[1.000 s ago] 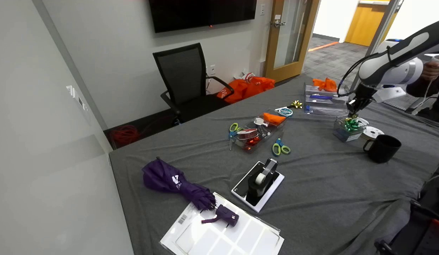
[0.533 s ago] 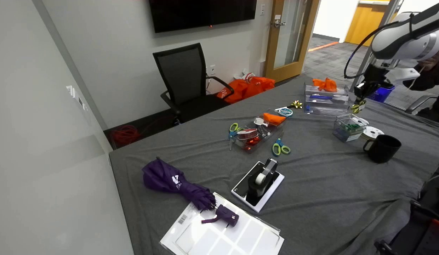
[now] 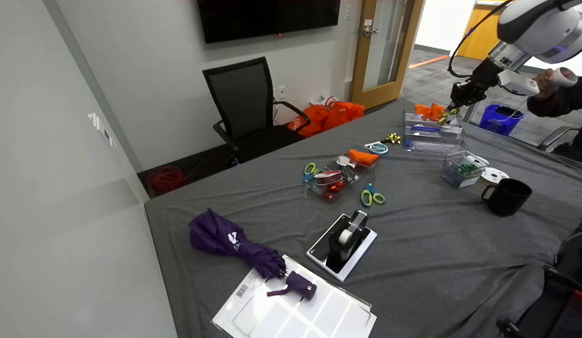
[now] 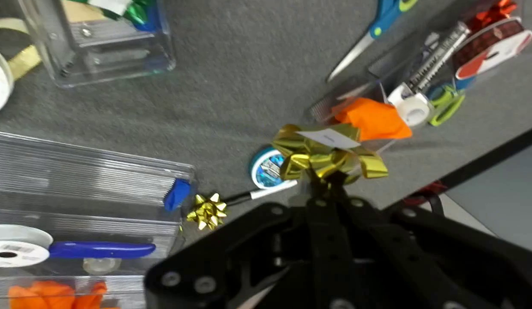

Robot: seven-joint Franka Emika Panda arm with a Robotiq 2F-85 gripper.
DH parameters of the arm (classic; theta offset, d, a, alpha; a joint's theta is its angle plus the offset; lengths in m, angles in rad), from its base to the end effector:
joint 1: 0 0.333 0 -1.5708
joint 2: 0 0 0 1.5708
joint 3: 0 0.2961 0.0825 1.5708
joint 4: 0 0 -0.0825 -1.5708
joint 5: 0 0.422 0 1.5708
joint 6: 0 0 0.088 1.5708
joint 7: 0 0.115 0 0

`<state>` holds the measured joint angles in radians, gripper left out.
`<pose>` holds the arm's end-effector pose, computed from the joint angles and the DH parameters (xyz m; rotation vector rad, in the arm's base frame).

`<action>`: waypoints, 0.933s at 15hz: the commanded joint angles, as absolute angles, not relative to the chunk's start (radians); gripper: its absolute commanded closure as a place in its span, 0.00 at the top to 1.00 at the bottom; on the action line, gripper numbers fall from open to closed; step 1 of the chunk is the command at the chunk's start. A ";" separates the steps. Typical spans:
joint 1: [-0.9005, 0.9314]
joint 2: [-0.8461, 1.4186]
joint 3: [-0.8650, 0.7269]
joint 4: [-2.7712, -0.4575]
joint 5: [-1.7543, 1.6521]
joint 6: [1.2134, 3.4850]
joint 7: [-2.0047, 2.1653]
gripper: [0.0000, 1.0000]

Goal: Pick up the yellow gift bow and put it in the clear storage container with an orange cloth

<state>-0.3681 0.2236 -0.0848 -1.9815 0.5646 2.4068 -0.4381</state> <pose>0.5835 -0.2755 0.3266 -2.7688 0.5557 -0.5045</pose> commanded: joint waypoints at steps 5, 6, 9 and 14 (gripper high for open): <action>-0.321 0.225 -0.087 -1.983 0.685 2.447 -0.475 0.01; -0.321 0.225 -0.090 -1.983 0.685 2.447 -0.475 0.01; -0.285 0.221 -0.083 -2.006 0.669 2.518 -0.417 0.00; -0.135 0.294 -0.035 -2.033 0.580 2.817 -0.187 0.00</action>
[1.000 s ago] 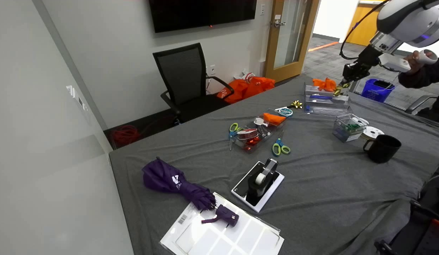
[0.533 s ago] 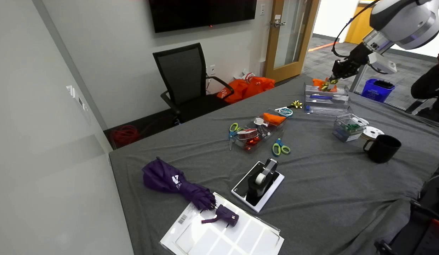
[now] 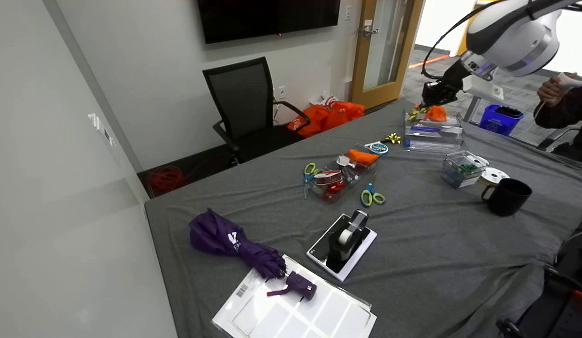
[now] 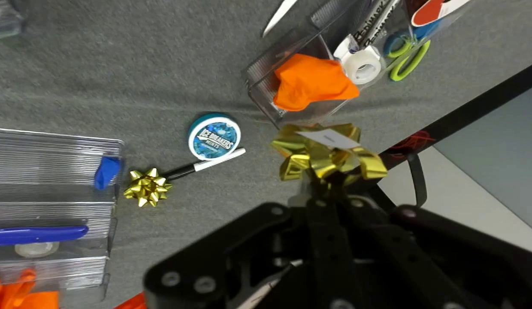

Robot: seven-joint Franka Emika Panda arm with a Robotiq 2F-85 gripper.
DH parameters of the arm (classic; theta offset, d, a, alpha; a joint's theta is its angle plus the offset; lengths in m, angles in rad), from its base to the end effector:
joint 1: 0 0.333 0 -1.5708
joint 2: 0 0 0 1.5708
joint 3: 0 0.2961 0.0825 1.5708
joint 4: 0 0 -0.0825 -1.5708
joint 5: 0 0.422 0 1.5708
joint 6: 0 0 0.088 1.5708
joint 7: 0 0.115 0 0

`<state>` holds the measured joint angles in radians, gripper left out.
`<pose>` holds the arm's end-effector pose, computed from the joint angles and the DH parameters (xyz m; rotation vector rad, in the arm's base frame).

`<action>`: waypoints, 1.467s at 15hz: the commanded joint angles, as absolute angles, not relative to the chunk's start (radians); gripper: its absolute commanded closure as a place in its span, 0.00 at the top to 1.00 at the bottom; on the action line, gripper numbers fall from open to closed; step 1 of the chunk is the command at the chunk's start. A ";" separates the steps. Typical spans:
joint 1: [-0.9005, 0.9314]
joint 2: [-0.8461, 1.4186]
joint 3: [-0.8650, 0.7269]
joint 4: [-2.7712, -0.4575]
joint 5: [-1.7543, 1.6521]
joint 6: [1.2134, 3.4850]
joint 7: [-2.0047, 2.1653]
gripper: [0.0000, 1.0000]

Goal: Pick up the yellow gift bow and put it in the clear storage container with an orange cloth

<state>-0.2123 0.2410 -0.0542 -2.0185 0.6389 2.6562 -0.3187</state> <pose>0.6251 -0.1847 0.3210 -2.7260 0.6307 -0.6862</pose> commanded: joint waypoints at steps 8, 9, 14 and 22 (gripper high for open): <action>0.082 0.585 -0.161 -1.887 0.249 2.969 0.363 0.00; 0.105 0.617 -0.189 -1.861 0.231 2.963 0.407 0.00; 0.094 0.721 -0.170 -1.754 0.254 2.963 0.475 0.00; 0.030 0.739 -0.041 -1.760 0.304 2.972 0.423 0.00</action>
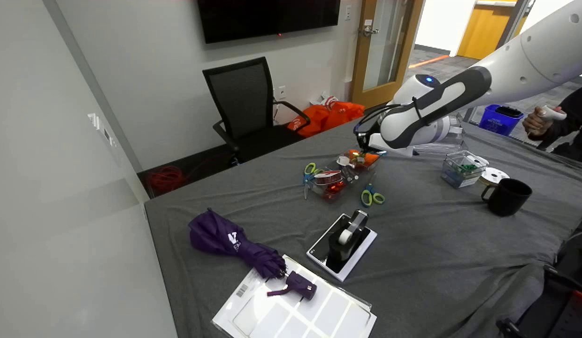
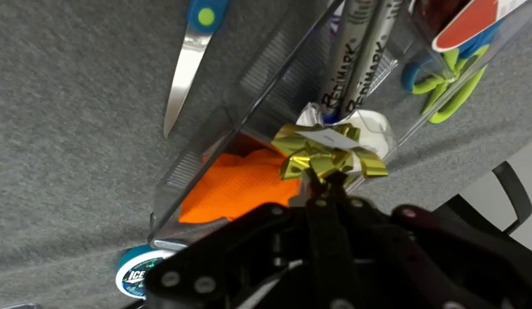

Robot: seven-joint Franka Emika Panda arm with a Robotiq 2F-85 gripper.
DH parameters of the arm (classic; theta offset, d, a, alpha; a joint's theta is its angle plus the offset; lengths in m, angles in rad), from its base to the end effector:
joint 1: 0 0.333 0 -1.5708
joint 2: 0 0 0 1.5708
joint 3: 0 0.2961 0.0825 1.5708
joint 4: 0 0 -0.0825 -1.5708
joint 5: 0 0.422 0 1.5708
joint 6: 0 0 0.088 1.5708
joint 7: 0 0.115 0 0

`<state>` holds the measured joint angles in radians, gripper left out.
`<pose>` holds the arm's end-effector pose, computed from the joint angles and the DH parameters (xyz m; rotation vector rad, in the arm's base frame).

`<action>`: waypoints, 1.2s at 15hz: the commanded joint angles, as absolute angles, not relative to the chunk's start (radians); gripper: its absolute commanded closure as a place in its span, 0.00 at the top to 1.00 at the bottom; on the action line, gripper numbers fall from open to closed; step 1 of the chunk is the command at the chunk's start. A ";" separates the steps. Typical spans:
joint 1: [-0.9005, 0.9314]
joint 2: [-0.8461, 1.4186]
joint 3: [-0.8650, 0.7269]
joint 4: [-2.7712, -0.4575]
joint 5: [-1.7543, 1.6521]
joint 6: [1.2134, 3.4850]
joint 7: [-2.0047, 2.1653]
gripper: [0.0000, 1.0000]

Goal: Pick up the yellow gift bow and put it in the clear storage container with an orange cloth

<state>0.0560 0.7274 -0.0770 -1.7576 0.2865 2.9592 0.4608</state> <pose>0.7104 -0.0289 0.1539 -2.7082 1.0181 -0.6632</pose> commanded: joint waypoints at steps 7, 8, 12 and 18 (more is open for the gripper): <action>0.025 0.656 -0.073 -1.835 0.275 2.937 0.383 0.62; 0.014 0.635 -0.068 -1.854 0.272 2.937 0.360 0.68; -0.050 0.538 -0.031 -1.940 0.258 2.923 0.233 0.96; -0.159 0.439 0.046 -2.027 0.274 2.821 0.036 1.00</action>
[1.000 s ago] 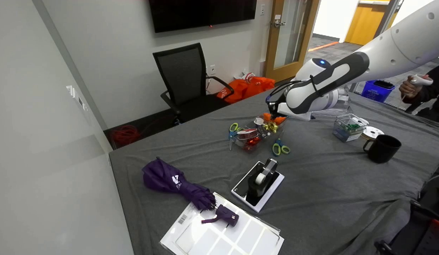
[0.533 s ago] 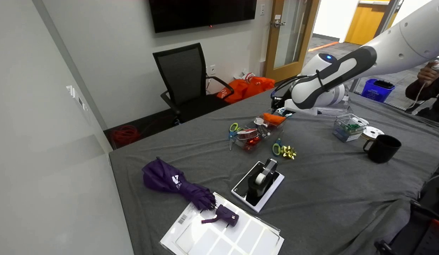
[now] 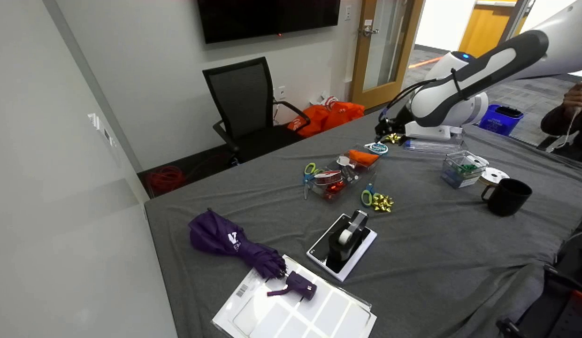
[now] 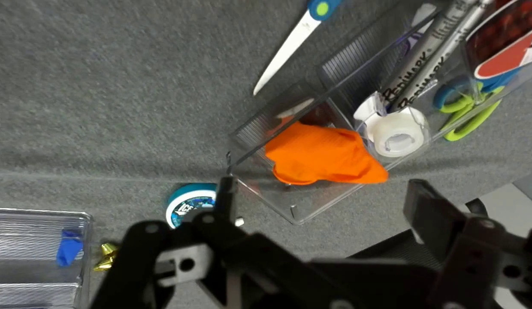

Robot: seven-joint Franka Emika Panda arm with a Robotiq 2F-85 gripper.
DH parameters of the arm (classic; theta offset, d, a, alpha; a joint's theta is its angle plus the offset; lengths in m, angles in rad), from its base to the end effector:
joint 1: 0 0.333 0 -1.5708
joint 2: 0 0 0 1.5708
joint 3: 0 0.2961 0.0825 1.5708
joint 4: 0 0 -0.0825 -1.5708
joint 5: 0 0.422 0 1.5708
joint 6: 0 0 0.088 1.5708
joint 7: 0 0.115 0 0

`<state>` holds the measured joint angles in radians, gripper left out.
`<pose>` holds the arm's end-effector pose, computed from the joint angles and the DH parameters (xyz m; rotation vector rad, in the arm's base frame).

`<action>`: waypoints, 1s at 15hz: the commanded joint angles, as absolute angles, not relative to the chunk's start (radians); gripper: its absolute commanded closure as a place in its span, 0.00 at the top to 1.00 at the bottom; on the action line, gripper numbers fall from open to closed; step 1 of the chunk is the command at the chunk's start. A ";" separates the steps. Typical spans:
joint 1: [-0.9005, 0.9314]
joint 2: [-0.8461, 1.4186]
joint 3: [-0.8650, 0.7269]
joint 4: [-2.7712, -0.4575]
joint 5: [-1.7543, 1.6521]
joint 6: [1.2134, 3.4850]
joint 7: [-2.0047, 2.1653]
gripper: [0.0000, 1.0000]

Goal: Pick up the yellow gift bow and put it in the clear storage container with an orange cloth

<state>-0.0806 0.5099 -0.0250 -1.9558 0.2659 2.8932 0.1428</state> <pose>0.6659 -0.0851 0.2044 -2.8719 0.7124 -0.6364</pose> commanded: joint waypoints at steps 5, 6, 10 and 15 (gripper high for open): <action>-0.283 0.440 0.193 -2.047 0.417 2.739 -0.190 1.00; -0.295 0.441 0.209 -2.046 0.441 2.687 -0.223 1.00; -0.236 0.438 0.151 -2.053 0.429 2.513 -0.162 1.00; -0.149 0.478 0.083 -2.045 0.375 2.510 -0.047 1.00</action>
<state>-0.2033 0.4654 0.1240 -2.0369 0.4013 2.4996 -0.1056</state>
